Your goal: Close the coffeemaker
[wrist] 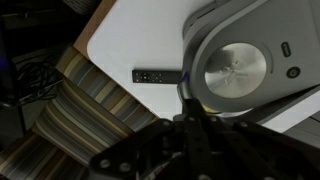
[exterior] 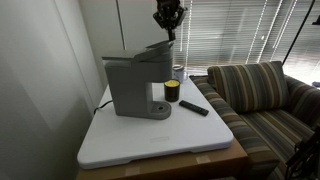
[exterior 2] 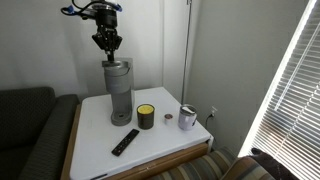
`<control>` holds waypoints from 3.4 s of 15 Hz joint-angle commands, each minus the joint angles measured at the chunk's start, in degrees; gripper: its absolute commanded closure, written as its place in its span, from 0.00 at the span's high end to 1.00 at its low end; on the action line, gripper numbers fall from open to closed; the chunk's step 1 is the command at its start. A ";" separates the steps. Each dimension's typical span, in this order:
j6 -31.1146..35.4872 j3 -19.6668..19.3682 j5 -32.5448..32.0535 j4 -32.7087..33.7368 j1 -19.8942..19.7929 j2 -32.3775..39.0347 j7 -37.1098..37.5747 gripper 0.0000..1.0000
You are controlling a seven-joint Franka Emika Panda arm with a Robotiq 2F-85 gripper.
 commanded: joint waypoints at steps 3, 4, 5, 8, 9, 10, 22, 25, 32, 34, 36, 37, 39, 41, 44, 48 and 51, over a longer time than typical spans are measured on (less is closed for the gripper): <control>2.83 0.94 0.90 -4.70 -1.12 -2.08 2.62 0.00; 3.09 0.99 1.07 -5.26 -1.19 -2.16 3.08 0.00; 3.39 1.03 1.08 -5.67 -1.18 -2.22 3.52 0.00; 5.05 1.20 1.30 -7.73 -1.23 -2.74 4.58 0.00; 5.79 1.20 1.30 -8.51 -1.21 -2.93 4.98 0.00; 6.53 1.22 1.34 -9.25 -1.23 -3.13 5.33 0.00; 17.20 1.46 1.39 -20.48 -1.14 -6.92 12.11 0.00; 16.03 1.29 -0.38 -19.86 -0.74 -8.39 12.46 0.00; 9.95 4.75 1.36 -13.15 -2.41 -10.92 -6.60 0.00; 7.43 5.42 2.55 -10.24 -2.90 -10.84 -13.46 0.00; 4.74 5.84 2.76 -7.47 -3.09 -10.51 -19.93 0.00; 3.40 5.97 2.54 -6.21 -3.08 -10.30 -23.02 0.00; 1.92 6.21 2.33 -4.55 -3.05 -10.28 -29.27 0.00; 0.74 6.42 2.09 -3.12 -2.99 -10.34 -35.65 0.00; -0.35 6.63 2.10 -0.83 -2.99 -9.78 -45.36 0.00; -1.68 6.73 1.89 1.57 -2.87 -9.17 -58.31 0.26; -2.37 6.81 1.70 2.86 -2.68 -8.97 -67.81 0.41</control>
